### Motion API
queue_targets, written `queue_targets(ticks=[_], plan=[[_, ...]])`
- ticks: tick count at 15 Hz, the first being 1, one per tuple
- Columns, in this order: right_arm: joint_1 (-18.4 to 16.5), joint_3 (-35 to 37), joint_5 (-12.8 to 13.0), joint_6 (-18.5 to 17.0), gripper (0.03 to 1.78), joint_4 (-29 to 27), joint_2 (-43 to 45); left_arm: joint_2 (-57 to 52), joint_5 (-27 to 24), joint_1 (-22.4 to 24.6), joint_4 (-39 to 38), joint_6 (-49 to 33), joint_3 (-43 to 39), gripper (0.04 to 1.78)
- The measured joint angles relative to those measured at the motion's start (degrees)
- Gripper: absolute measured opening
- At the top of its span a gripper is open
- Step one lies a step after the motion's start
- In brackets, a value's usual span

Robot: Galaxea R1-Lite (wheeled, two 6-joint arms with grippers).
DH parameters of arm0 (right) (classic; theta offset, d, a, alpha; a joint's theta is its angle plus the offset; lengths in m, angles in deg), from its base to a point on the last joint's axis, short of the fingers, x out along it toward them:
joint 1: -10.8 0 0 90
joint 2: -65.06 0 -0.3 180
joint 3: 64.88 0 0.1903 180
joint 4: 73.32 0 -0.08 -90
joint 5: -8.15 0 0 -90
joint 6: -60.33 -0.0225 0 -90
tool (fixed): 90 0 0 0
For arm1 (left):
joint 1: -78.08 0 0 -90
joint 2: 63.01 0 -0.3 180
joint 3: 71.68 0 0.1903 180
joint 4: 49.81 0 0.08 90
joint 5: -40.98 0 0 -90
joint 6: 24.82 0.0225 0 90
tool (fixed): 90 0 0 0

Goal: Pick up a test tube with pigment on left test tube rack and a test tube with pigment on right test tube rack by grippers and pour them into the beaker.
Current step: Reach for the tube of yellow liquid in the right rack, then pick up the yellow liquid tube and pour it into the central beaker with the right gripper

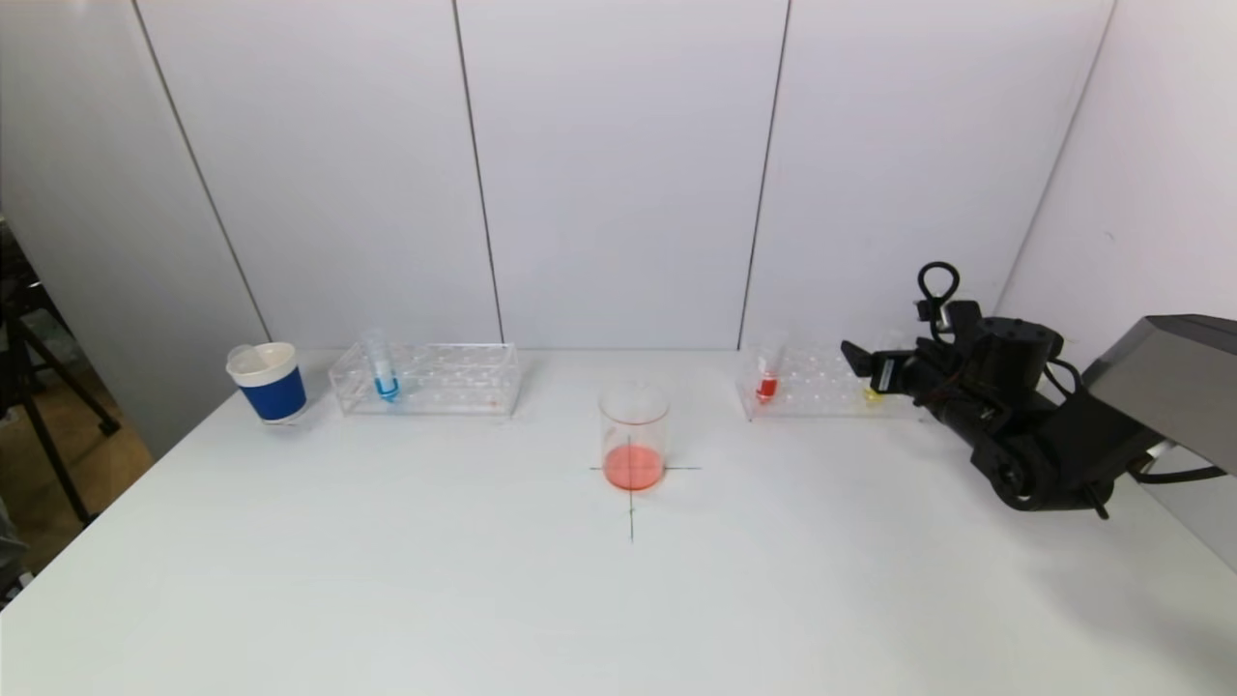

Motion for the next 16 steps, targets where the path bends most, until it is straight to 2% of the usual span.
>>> queue_targets(ticks=[2, 4, 6, 9, 11, 16], plan=[[0.02, -0.12, 0.02, -0.02, 1.72, 0.0, -0.05, 0.0, 0.0, 0.0, 0.0, -0.02, 0.0, 1.76], [0.02, -0.12, 0.0, 0.0, 1.58, -0.09, -0.06, 0.0, 0.0, 0.02, 0.0, -0.02, 0.0, 1.76], [0.02, -0.15, 0.0, 0.0, 1.32, -0.11, -0.06, 0.0, 0.0, 0.0, 0.0, 0.0, 0.0, 1.76], [0.0, -0.15, 0.0, 0.0, 0.77, -0.11, -0.06, 0.0, 0.02, -0.02, 0.0, 0.02, 0.0, 1.76], [0.0, -0.17, 0.0, 0.02, 0.51, -0.09, -0.06, 0.0, -0.02, 0.0, 0.0, -0.02, 0.0, 1.76], [0.0, -0.17, 0.09, 0.18, 0.46, -0.09, -0.05, 0.0, 0.0, 0.02, 0.0, 0.0, 0.0, 1.76]])
